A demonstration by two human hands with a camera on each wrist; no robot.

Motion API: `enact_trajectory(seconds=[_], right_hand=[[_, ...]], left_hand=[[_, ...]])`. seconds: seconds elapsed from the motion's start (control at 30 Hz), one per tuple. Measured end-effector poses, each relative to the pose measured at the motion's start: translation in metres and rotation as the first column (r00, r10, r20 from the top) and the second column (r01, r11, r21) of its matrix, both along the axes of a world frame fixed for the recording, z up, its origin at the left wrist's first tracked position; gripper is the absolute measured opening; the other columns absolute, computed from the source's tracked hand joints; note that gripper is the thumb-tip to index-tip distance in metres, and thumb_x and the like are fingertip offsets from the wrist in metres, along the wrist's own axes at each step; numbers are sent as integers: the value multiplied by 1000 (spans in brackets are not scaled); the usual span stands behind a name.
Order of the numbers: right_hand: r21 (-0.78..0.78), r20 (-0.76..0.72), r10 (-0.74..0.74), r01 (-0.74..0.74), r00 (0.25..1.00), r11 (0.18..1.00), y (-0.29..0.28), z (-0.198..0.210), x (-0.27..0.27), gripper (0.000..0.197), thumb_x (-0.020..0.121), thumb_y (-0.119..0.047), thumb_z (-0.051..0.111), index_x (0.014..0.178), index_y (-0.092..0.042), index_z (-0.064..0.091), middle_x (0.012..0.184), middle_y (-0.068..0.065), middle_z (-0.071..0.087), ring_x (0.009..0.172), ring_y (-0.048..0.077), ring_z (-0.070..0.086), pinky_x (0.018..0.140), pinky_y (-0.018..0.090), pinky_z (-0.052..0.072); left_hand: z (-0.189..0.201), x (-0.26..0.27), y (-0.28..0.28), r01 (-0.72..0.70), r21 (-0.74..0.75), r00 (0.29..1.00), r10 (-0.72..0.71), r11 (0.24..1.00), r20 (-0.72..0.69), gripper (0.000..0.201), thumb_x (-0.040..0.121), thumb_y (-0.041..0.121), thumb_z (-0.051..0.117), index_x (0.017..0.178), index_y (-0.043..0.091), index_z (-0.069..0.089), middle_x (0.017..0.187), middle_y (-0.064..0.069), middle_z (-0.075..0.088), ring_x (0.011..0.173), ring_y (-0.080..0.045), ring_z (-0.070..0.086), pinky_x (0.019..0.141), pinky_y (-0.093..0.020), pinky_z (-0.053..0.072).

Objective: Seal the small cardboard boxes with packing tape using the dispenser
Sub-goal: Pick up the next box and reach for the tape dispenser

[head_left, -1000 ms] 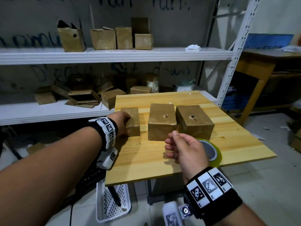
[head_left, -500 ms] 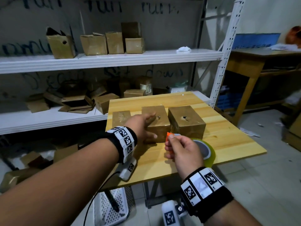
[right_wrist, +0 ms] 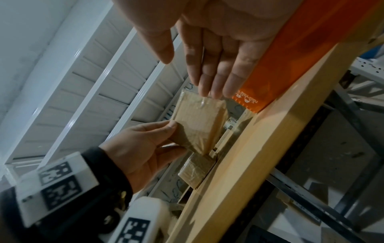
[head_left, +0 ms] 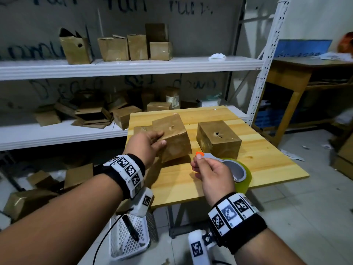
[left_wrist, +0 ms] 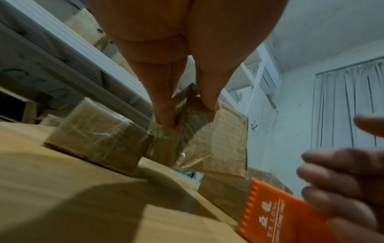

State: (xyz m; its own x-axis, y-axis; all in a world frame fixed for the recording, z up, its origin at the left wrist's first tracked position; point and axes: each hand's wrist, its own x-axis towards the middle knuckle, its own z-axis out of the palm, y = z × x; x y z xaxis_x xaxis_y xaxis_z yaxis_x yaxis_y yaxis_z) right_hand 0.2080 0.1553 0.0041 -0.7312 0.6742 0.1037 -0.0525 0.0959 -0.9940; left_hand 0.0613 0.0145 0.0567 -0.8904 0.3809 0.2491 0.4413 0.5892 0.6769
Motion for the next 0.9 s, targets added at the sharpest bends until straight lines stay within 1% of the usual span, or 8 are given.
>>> enact_trajectory(seconds=[0.1, 0.17, 0.23, 0.3, 0.47, 0.6, 0.77, 0.9], right_hand=[[31, 4, 9, -9, 1000, 999, -3, 0, 2, 54, 84, -70, 64, 100, -21, 81, 96, 12, 79, 97, 31, 75, 93, 55, 62], [-44, -4, 46, -46, 999, 998, -7, 3, 2, 100, 62, -87, 65, 139, -23, 67, 124, 4, 77, 113, 19, 73, 102, 52, 59], [-140, -27, 82, -85, 996, 987, -12, 8, 2, 127, 55, -90, 72, 159, -21, 45, 150, 1, 62, 130, 17, 64, 109, 50, 56], [-249, -66, 125, -138, 990, 959, -16, 16, 3, 134, 52, -86, 80, 162, -23, 38, 153, 2, 57, 130, 19, 64, 108, 52, 57], [-221, 6, 140, -135, 990, 966, -28, 10, -1, 132, 46, -85, 87, 155, -21, 49, 139, -1, 70, 123, 16, 69, 111, 48, 54], [-144, 16, 170, -166, 985, 975, -33, -3, 3, 70, 73, -37, 96, 133, -17, 67, 116, -1, 80, 109, 17, 76, 101, 43, 61], [-181, 11, 139, -135, 990, 974, -36, -5, 8, 69, 79, -18, 93, 137, -14, 56, 118, -4, 74, 110, 13, 72, 94, 32, 61], [-321, 7, 107, -99, 994, 942, -31, -7, 5, 81, 65, -23, 101, 131, -18, 55, 116, 4, 75, 101, 20, 77, 93, 46, 64]], left_hand=[[2, 9, -20, 29, 105, 999, -27, 994, -19, 41, 96, 31, 74, 137, 31, 69, 137, 4, 69, 108, -7, 61, 86, -9, 44], [0, 20, -34, 59, 92, 993, -49, 994, -104, 43, 95, 31, 75, 138, 32, 68, 147, 1, 63, 123, -13, 61, 104, -22, 49], [-5, 35, -48, 112, 72, 976, -97, 991, -196, 45, 94, 30, 76, 138, 33, 66, 156, 0, 53, 134, -16, 57, 114, -33, 45], [-16, 49, -61, 189, 61, 954, -168, 980, -249, 47, 90, 32, 77, 136, 34, 66, 157, 2, 52, 137, -12, 54, 111, -29, 47], [-48, 67, -80, 301, 177, 928, -245, 937, -279, 46, 79, 37, 78, 124, 30, 75, 150, 1, 60, 129, -10, 63, 99, -26, 58], [-56, 69, -85, 364, 216, 909, -295, 906, -294, 41, 76, 36, 83, 116, 27, 78, 145, -1, 62, 118, -13, 70, 89, -32, 64], [-58, 72, -88, 397, 199, 890, -323, 896, -323, 40, 78, 38, 82, 114, 20, 81, 144, -3, 60, 109, -4, 71, 90, -24, 61], [-58, 75, -86, 423, 186, 875, -346, 887, -339, 40, 79, 39, 80, 115, 23, 80, 145, 0, 59, 111, -3, 68, 91, -25, 60]])
